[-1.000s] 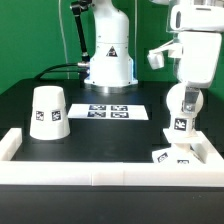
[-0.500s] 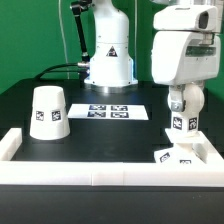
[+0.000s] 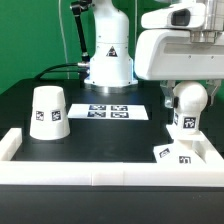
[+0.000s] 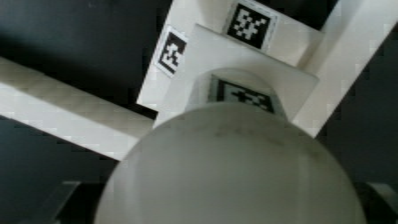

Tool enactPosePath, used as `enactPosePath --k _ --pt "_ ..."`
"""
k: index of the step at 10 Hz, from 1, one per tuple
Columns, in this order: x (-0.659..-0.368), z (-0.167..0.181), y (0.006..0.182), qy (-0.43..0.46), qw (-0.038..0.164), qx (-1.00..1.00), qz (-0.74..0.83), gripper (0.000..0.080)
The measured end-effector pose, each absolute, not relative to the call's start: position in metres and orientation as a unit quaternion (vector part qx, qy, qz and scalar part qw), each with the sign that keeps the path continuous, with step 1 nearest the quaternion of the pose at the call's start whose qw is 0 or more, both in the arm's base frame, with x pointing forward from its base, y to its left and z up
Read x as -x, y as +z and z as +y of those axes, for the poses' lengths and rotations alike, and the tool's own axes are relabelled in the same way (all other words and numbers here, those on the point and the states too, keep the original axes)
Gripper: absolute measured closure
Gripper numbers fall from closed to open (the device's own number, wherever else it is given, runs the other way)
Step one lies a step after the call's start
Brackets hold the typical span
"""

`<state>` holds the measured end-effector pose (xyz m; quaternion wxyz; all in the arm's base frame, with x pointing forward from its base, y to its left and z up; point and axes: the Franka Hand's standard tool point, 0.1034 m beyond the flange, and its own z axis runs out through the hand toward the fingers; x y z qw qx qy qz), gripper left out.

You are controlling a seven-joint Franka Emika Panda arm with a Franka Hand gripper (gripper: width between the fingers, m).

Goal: Assemble lamp

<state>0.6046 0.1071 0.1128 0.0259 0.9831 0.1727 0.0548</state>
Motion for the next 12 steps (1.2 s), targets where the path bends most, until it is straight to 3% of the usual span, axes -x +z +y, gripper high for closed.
enactPosePath --k 7,12 --pt "-0.6054 0.0995 0.1115 0.057 0.016 -0.997 -0.039 0.0222" --pt "-0.6006 0.0989 0.1078 0.050 -0.017 -0.960 -0.273 0.0222"
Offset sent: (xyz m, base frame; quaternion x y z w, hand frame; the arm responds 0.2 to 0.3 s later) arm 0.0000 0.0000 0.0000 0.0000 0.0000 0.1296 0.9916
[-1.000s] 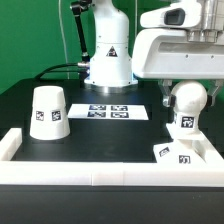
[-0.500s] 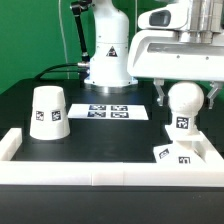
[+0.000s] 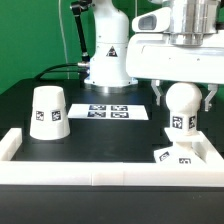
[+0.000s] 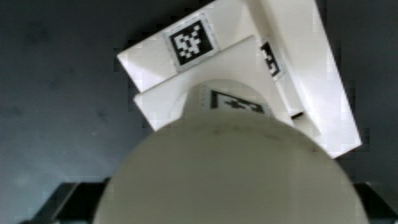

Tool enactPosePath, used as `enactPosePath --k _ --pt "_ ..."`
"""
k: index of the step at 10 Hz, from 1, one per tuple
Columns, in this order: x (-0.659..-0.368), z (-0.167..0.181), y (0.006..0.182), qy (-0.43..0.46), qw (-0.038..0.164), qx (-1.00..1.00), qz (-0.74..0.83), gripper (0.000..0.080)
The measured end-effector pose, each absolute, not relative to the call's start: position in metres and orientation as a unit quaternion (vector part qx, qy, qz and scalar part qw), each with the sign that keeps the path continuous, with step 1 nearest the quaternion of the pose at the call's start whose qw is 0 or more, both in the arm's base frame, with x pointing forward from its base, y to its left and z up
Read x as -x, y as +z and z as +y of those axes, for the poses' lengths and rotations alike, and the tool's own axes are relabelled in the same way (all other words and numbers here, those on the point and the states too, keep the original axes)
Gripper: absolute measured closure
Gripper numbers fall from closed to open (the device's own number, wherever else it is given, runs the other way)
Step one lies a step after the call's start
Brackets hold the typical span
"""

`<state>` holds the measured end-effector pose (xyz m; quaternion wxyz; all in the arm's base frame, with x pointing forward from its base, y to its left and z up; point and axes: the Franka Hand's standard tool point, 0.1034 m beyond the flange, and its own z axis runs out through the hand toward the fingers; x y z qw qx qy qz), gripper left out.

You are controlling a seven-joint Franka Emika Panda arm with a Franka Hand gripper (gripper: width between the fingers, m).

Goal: Assemble lamp

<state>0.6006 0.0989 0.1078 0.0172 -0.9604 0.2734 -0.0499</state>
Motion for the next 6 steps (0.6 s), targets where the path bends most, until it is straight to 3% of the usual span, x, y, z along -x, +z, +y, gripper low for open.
enactPosePath --k 6 --pt "-0.5973 0.1036 0.1072 -0.001 0.065 0.847 0.527 0.0222"
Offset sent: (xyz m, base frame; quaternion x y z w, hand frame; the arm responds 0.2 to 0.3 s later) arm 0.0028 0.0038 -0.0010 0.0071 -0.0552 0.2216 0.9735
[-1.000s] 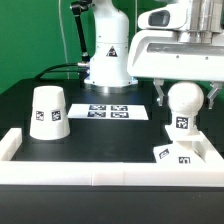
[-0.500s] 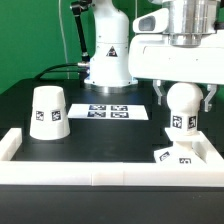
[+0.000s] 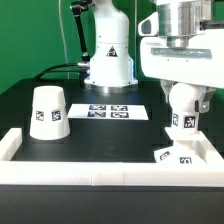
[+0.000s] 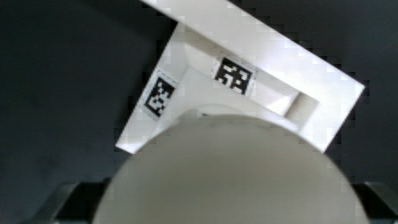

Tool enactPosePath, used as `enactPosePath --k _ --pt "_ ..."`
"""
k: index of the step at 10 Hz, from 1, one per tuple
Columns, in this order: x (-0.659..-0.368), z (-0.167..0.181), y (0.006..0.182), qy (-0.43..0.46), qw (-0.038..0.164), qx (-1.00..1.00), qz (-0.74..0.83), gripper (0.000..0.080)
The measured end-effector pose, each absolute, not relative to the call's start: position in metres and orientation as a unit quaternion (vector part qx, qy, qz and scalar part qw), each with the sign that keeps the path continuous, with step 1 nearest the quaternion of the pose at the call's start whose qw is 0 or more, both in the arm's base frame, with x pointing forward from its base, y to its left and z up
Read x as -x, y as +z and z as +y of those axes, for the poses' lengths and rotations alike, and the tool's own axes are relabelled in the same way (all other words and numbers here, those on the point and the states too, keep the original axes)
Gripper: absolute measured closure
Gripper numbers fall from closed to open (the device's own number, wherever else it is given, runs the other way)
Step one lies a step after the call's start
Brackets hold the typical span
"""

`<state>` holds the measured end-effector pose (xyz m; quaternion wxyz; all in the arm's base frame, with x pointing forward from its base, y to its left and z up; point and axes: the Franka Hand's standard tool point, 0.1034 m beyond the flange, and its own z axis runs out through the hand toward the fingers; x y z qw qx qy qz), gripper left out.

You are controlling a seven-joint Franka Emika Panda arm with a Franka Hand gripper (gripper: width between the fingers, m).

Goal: Assemble lamp

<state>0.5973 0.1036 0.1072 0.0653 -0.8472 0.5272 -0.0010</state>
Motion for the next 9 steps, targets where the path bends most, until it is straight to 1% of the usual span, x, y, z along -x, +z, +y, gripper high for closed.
enactPosePath --k 4,9 --pt "-0.598 0.106 0.107 0.017 0.079 0.770 0.633 0.0222" --pt "-0.598 0.114 0.109 0.034 0.085 0.679 0.728 0.0222"
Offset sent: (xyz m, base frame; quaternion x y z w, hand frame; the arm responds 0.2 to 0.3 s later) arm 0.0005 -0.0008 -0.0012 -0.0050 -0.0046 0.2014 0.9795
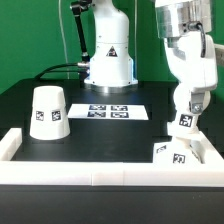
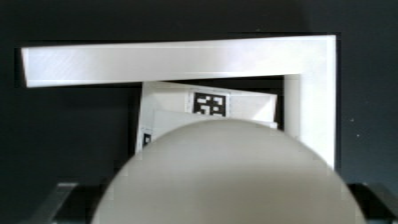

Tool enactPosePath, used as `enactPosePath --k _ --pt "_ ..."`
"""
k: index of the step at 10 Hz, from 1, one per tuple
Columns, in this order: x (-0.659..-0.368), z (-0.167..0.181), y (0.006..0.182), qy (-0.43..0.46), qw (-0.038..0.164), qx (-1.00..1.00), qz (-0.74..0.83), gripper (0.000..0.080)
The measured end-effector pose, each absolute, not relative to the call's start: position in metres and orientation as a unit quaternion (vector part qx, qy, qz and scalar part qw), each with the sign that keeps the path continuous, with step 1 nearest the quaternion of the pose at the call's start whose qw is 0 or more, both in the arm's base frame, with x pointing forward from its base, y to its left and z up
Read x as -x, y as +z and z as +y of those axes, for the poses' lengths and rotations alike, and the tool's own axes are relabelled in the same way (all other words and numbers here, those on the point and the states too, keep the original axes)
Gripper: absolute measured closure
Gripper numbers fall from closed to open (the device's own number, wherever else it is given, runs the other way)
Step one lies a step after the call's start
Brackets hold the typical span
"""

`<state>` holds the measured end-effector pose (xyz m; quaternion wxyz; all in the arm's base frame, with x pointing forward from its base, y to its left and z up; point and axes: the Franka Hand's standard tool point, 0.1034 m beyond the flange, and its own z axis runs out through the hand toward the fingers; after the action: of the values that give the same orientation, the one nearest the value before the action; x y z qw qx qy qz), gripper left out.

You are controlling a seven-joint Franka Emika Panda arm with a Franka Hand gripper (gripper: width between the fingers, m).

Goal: Assemble lamp

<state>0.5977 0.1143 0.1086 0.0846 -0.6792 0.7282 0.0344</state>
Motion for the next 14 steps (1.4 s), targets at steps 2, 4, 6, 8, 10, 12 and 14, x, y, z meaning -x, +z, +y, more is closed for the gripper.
enactPosePath --k 2,4,6,8,10,12,14 --pt "-0.598 0.116 0.109 0.037 0.087 0.670 0.736 0.0166" --pt "-0.597 0.118 0.108 0.037 0.087 0.676 0.731 0.0116" --pt "-0.597 0.118 0.108 0.037 0.087 0.679 0.728 0.0102" --pt "-0.591 0.121 0.109 0.042 0.081 0.730 0.677 0.0101" --pt "-0.581 0.131 0.116 0.044 0.072 0.780 0.620 0.0101" --pt "-0.566 0.142 0.122 0.043 0.064 0.815 0.575 0.0101" --pt "-0.558 0.143 0.120 0.044 0.062 0.817 0.571 0.0101"
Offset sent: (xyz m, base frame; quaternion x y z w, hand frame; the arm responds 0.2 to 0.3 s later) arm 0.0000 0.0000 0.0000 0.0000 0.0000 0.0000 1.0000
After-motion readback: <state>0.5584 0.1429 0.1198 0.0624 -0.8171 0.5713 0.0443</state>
